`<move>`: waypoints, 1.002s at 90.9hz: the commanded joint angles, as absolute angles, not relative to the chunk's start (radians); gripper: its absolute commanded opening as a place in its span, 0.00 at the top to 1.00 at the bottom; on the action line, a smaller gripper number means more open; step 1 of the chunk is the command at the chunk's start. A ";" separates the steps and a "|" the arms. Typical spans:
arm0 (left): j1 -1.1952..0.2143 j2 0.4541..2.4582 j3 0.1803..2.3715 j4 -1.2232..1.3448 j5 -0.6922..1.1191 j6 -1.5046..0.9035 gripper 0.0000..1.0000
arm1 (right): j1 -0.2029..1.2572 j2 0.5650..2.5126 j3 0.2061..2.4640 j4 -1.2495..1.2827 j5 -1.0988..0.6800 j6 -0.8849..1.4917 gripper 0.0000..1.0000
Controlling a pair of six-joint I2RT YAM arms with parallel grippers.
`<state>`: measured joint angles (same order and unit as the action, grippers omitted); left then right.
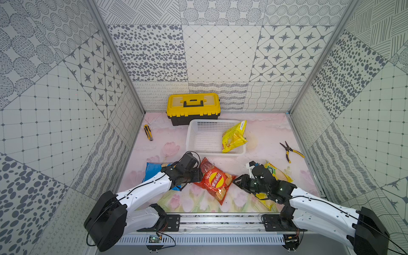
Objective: Put the potato chips into the basket
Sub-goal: Pick up the potato chip from the center of the board.
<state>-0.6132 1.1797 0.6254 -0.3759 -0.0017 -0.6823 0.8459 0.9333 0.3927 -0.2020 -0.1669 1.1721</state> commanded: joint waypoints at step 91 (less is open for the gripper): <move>-0.631 1.184 0.624 -0.372 0.019 -0.706 0.33 | 0.850 1.190 0.433 -0.066 -0.198 1.153 0.74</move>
<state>-0.6266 1.1805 0.6254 -0.3748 -0.0010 -0.6964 0.8471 1.1816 0.4324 -0.1078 -0.1978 1.1625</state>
